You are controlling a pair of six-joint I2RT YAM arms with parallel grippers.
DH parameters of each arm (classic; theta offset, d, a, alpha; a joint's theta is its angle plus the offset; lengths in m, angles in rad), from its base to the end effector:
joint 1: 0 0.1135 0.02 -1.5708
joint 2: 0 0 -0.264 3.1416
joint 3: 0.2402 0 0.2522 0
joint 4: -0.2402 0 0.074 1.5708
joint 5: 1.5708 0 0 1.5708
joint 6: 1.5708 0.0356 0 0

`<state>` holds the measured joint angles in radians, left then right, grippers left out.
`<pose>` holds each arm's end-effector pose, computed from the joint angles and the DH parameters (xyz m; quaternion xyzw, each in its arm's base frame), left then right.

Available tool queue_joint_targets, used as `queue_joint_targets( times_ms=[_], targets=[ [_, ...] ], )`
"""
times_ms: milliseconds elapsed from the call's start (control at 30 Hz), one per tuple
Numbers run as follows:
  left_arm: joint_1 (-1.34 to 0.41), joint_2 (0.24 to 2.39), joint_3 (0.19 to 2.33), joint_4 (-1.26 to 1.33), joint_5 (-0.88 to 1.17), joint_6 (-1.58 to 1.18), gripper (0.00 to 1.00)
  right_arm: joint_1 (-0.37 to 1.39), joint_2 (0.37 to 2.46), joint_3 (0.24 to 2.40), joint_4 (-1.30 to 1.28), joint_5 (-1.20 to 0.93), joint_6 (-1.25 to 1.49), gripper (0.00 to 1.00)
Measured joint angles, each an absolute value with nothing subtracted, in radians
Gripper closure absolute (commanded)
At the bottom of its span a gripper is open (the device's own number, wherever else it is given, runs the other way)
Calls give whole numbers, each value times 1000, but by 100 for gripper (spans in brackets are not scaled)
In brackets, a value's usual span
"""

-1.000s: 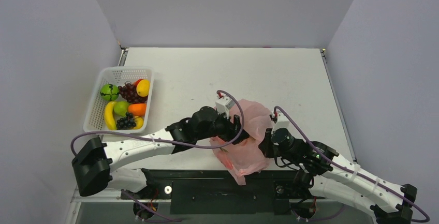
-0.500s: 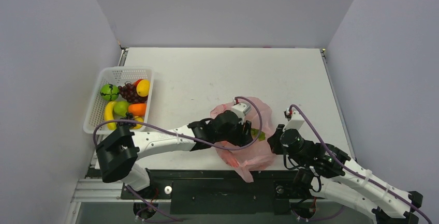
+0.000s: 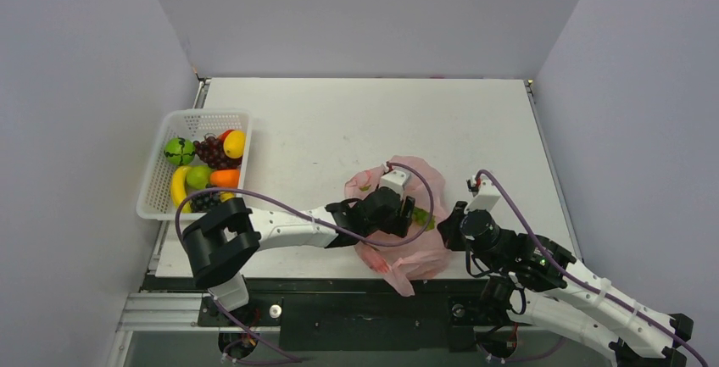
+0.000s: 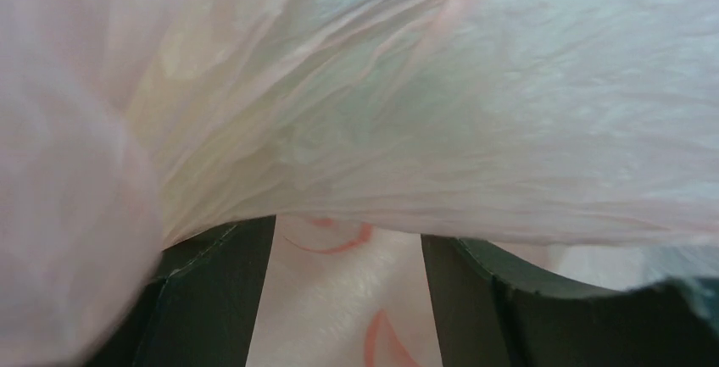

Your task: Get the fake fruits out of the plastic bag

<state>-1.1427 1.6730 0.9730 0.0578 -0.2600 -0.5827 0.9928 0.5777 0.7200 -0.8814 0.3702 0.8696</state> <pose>0.1577 -0.3235 0.1993 0.1892 0.8681 -0.2619 0.3768 0.0720 0.0868 0.2796 0.0189 0.9020 0.2181 0.3721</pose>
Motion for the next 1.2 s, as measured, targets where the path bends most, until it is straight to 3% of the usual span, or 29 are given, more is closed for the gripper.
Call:
queue_joint_targets(
  times_ms=[367,900,1033,1200],
  targets=[
    [-1129,1694,1058,178,-450,-384,24,993,579,720,-856,358,853,100],
    [-1010,1896,1169,142,-449,-354,21,993,585,720,-831,351,826,100],
    [-1006,1961,1194,131,-430,-356,27,993,590,720,-830,352,820,100],
    [-987,1981,1203,128,-393,-359,52,993,592,720,-830,352,816,100]
  ],
)
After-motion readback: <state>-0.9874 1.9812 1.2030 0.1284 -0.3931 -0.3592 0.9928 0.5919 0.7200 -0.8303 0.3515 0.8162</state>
